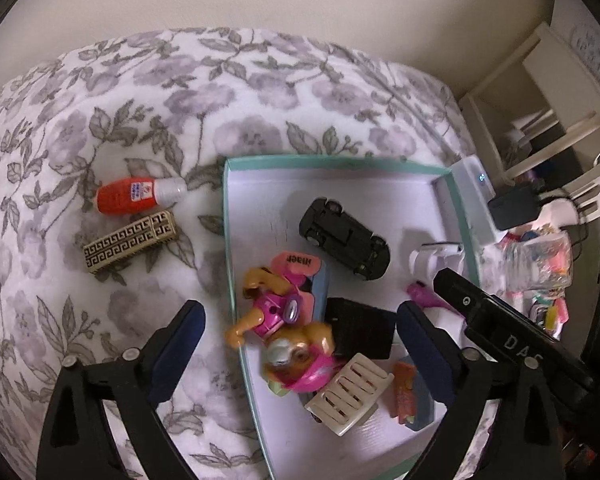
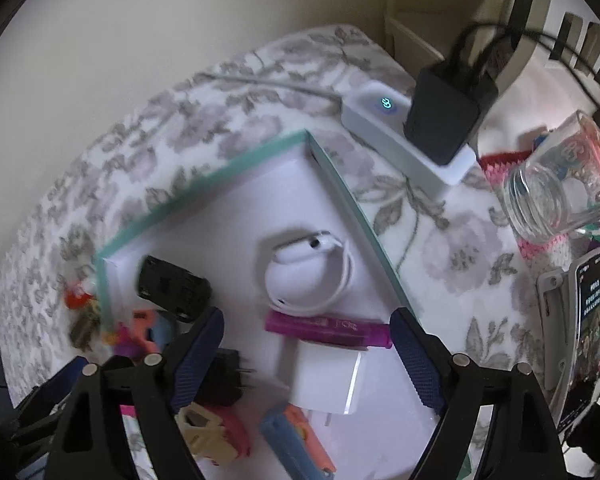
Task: Organize rigid objects
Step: 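Open both grippers to release the figure and lighter in the tray, then move both tools back over the gold bar and glue bottle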
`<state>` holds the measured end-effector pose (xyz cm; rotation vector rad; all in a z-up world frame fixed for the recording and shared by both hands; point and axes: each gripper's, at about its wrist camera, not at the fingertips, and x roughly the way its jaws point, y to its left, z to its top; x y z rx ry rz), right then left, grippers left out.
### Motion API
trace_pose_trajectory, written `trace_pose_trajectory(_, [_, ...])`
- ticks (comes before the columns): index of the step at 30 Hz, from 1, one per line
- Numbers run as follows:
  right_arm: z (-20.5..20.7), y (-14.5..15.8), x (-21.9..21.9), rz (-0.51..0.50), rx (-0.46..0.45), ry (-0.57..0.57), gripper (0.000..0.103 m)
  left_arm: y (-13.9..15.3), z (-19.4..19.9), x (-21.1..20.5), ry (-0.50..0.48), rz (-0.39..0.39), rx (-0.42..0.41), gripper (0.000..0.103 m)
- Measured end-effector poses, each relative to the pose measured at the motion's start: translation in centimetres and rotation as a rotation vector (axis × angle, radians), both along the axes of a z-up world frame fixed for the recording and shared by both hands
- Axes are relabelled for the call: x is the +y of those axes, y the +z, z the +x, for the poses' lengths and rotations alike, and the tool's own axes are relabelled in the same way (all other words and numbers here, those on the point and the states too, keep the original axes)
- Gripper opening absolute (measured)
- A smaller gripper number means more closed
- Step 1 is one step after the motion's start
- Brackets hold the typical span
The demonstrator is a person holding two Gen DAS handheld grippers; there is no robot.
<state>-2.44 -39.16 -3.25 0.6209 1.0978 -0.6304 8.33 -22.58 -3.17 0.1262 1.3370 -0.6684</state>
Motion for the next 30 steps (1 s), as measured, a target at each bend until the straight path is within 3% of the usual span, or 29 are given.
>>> trace_pose_trajectory(4, [0.5, 1.9, 0.9, -0.047, -0.063, 0.028, 0.100, 1.5, 1.3, 1.6, 0.052, -0.034, -0.019, 0.097])
trace_pose_trajectory(13, [3.3, 5.1, 5.0, -0.141, -0.249, 0.147, 0.103, 3.8, 6.0, 8.7, 0.285, 0.019, -0.178, 0.097])
trace_pose_trajectory(17, [4.8, 6.0, 7.6, -0.157, -0.326, 0.218, 0.103, 3.5, 7.8, 12.4, 0.390, 0.038, -0.191, 0.097])
trace_pose_trajectory(21, [6.2, 5.8, 9.3, -0.095, -0.395, 0.260, 0.103, 3.1, 9.1, 15.5, 0.472, 0.051, -0.194, 0.097])
trace_pose_trajectory(25, [7.7, 4.4, 10.6, -0.082, -0.372, 0.294, 0.103, 2.3, 9.7, 17.1, 0.513, 0.070, -0.185, 0.097])
trace_pose_trajectory(30, [8.8, 2.4, 11.2, -0.070, -0.323, 0.306, 0.103, 0.5, 10.0, 15.6, 0.483, 0.077, -0.148, 0.097])
